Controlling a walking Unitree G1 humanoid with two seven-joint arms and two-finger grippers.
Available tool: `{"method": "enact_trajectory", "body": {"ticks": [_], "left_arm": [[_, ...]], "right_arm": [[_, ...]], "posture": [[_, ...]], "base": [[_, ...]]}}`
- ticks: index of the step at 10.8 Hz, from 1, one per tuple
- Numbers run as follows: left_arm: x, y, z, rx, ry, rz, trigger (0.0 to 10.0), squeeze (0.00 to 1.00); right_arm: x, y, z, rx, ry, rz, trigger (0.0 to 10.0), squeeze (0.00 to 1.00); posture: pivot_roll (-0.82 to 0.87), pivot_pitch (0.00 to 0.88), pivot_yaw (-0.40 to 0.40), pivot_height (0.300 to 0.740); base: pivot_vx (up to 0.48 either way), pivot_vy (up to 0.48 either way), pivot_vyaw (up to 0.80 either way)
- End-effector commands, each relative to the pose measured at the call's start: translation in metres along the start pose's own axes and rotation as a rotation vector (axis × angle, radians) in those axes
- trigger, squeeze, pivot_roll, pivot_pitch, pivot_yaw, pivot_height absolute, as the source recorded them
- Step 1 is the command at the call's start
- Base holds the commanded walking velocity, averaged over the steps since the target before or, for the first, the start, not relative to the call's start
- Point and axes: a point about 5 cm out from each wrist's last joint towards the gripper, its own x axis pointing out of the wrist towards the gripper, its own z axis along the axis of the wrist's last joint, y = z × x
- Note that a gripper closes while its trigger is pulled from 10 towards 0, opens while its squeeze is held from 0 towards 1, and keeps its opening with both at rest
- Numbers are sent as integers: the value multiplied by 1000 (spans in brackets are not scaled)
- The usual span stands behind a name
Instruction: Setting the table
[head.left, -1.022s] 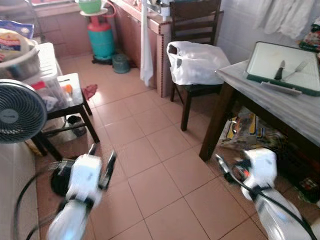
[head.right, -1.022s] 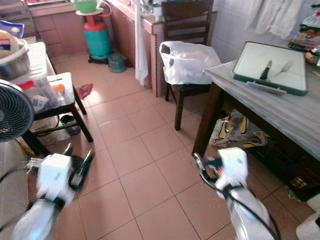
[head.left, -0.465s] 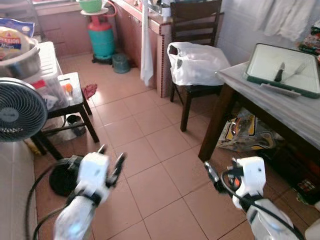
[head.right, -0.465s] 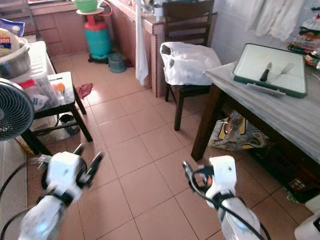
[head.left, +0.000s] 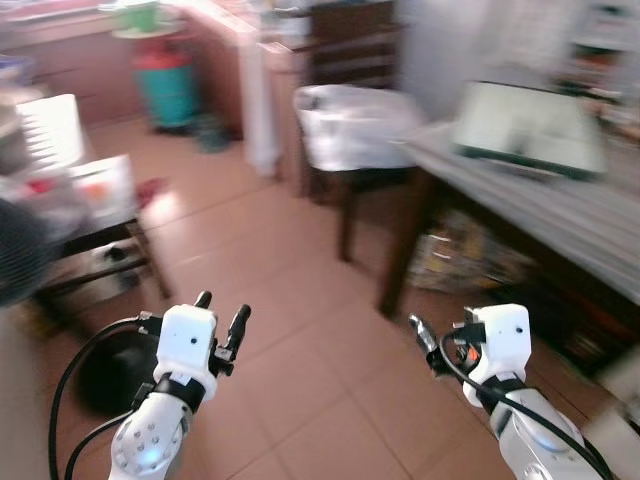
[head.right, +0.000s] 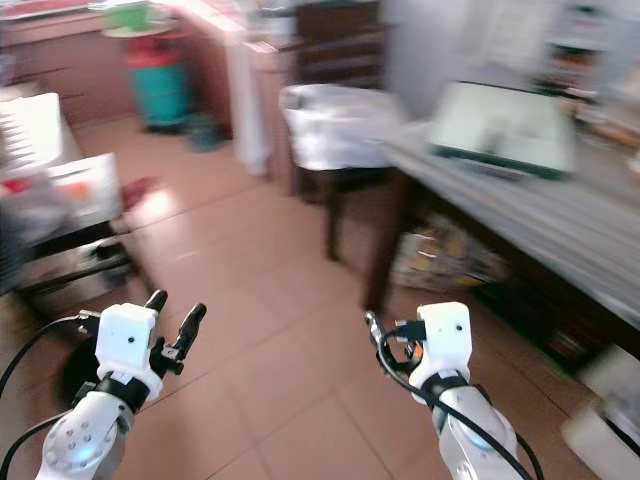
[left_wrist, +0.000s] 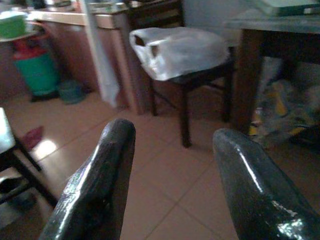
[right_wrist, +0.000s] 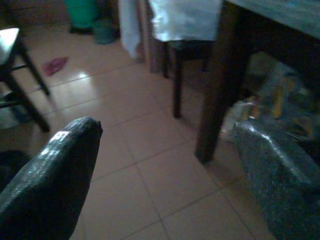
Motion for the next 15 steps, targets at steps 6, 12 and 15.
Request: {"method": "enact_trajectory", "body": {"ticks": [6, 12, 15], "left_arm": [[2, 4, -7, -10, 49, 20, 10000, 0], [3, 5, -12, -11, 71, 36, 10000, 0], [5, 5, -12, -11, 72, 37, 10000, 0]], "right_arm": [[6, -1, 7, 1, -3, 5, 10000, 0], [9, -2, 3, 0, 19, 9, 10000, 0], [10, -4, 3, 9, 21, -7, 10000, 0]], "posture": [[63, 36, -17, 740], [70, 30, -20, 740], [68, 33, -11, 740]], "base": [[0, 0, -756], [0, 0, -761], [0, 0, -760]]}}
